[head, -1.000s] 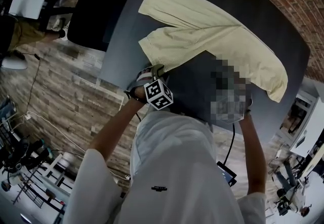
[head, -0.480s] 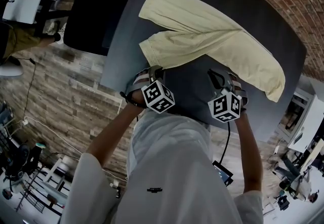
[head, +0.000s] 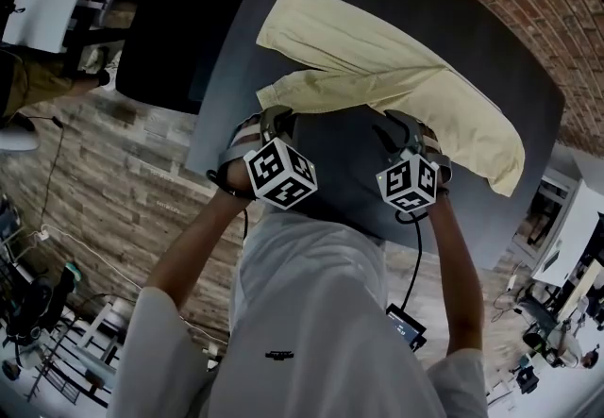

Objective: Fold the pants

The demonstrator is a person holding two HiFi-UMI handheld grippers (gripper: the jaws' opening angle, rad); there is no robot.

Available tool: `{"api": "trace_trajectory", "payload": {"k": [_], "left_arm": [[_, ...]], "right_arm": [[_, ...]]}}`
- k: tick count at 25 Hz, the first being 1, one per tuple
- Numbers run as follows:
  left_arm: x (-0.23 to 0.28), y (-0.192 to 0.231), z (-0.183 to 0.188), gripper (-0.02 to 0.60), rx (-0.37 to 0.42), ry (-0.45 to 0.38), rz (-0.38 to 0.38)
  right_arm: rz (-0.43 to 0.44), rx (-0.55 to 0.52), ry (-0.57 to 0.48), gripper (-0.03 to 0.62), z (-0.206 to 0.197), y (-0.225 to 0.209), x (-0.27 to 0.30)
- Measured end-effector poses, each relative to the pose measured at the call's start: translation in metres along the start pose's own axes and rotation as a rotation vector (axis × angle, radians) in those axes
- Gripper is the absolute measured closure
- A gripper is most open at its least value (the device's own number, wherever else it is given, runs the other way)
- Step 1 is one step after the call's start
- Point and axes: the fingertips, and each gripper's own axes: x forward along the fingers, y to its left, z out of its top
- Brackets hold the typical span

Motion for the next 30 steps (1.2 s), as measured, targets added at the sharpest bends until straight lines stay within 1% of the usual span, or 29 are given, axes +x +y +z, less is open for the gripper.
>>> {"api": "trace_trajectory", "payload": {"k": [5, 8, 11, 13, 14, 15, 18, 23, 30], "left_arm": [[0.001, 0.033, 0.019, 0.552, 0.03, -0.007, 0.041], [0.001, 0.054, 0.025, 0.552, 0.036, -0.006, 0.06], [0.001, 0.077, 0.032, 0.552, 0.04, -0.006, 0.083], [0.003, 0.091, 0.036, 0.552, 0.042, -0.004, 0.098], [0.003, 0.097, 0.038, 0.552, 0.041, -0.003, 0.103], [0.003, 0.104, 0.04, 0.552, 0.04, -0.004, 0.107], [0.005, 0.122, 0.045, 0.552, 0.047, -0.006, 0.122], [0.022, 0.147, 0.048, 0.551, 0.104, 0.021, 0.147], [0.058, 0.181, 0.058, 0.551, 0.144, 0.047, 0.145]], "right_arm": [[-0.056, -0.044, 0.06, 0.433, -0.005, -0.045, 0.024], [-0.022, -0.051, 0.088, 0.434, -0.007, -0.06, 0.039], [0.029, -0.086, 0.107, 0.442, -0.01, -0.065, 0.054], [0.024, -0.104, 0.112, 0.475, -0.01, -0.073, 0.063], [0.006, -0.108, 0.108, 0.542, -0.009, -0.079, 0.065], [-0.014, -0.106, 0.101, 0.589, -0.006, -0.085, 0.067], [-0.039, -0.091, 0.08, 0.589, 0.005, -0.097, 0.069], [-0.071, -0.102, 0.087, 0.591, 0.013, -0.115, 0.073], [-0.099, -0.085, 0.11, 0.591, 0.018, -0.14, 0.084]]}}
